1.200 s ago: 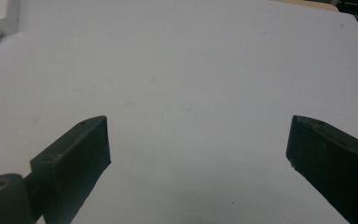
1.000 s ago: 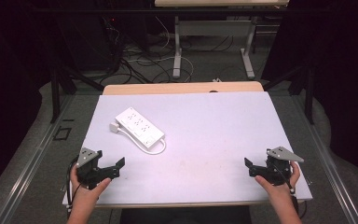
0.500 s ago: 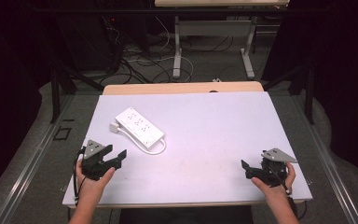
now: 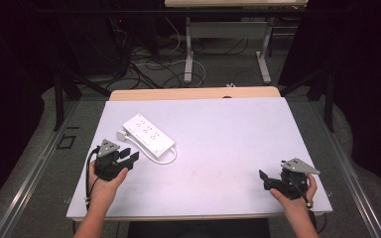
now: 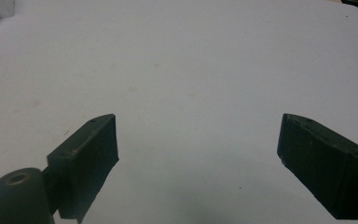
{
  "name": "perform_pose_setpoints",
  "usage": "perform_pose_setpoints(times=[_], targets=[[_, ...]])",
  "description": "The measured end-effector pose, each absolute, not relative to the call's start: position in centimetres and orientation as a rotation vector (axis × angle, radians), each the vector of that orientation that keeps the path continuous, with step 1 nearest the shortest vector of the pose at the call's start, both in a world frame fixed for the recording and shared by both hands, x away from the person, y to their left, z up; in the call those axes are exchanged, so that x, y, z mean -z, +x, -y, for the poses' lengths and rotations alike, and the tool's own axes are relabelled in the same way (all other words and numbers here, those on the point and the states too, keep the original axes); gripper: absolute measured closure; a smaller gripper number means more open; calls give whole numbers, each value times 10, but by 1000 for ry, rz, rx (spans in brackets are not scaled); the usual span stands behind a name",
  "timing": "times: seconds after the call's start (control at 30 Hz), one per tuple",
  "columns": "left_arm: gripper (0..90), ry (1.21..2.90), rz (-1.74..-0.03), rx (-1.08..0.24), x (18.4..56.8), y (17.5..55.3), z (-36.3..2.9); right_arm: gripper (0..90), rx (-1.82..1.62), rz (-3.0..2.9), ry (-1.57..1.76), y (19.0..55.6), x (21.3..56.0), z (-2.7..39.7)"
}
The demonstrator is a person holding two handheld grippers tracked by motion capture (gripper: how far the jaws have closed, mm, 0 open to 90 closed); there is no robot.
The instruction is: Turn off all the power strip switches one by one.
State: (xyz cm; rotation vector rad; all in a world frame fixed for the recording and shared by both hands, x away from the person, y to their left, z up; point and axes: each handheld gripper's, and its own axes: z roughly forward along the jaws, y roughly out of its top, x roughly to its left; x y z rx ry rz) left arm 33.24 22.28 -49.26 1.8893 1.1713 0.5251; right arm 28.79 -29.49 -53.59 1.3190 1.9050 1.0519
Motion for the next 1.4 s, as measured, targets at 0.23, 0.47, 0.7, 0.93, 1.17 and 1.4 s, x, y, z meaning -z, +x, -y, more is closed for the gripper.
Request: perform_pose_setpoints(times=[0.23,0.47,0.7,0.93,1.17,1.4], targets=[[597,1931,-1146,-515,496,344,-209,128,-1049,-1897,1321,286,535,294],[668,1991,-1121,-479,495,357,-196,128,-1046,-1891,1324,286,537,293],[797,2011,-1128,-446,493,368,-185,126,-1030,-1914,1306,285,538,292],[872,2058,-1118,-455,499,377,-173,125,-1023,-1922,1308,285,539,292],[900,2060,-1167,-421,501,385,-167,125,-1024,-1926,1310,285,539,292],[900,2089,-1191,-419,503,396,-159,125,-1018,-1928,1312,285,540,292]])
